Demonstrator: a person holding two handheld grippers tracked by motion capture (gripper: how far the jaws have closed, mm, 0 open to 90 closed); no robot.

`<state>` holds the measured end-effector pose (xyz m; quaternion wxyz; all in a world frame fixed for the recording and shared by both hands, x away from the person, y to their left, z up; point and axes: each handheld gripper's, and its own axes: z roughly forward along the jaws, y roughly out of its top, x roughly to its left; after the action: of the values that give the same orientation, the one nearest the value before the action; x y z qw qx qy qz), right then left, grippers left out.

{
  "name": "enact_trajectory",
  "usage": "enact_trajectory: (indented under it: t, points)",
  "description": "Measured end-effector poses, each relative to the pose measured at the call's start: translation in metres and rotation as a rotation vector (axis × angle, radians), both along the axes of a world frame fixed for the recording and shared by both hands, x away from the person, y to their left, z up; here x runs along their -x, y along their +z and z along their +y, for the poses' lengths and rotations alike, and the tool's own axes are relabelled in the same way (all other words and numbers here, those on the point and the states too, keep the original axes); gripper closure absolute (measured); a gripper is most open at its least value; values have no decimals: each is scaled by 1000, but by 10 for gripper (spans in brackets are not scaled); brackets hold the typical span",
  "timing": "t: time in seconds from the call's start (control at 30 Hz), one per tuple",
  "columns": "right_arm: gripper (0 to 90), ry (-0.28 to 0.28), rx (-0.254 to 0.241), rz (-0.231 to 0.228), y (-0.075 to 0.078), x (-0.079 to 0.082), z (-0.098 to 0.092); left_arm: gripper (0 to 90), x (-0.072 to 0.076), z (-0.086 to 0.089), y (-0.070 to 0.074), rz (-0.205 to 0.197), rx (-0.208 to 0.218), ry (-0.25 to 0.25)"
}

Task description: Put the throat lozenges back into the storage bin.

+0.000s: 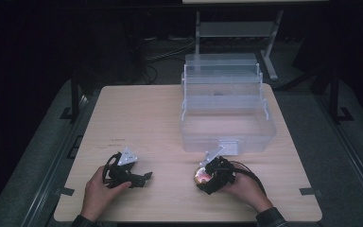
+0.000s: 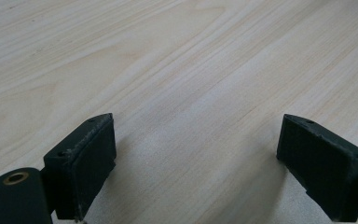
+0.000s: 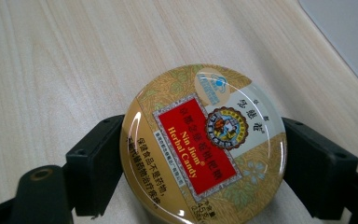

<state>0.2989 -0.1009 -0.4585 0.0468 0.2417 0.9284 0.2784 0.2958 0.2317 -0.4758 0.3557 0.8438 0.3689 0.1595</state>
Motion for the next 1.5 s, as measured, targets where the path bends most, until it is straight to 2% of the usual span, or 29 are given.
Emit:
enact_trajectory:
  t: [0.7, 1.5]
  points:
    - [193, -14, -7, -1, 8, 3, -9, 109, 0, 0, 0, 1, 5, 3]
    - [194, -66, -16, -9, 17, 13, -34, 109, 0, 0, 0, -1, 8, 5]
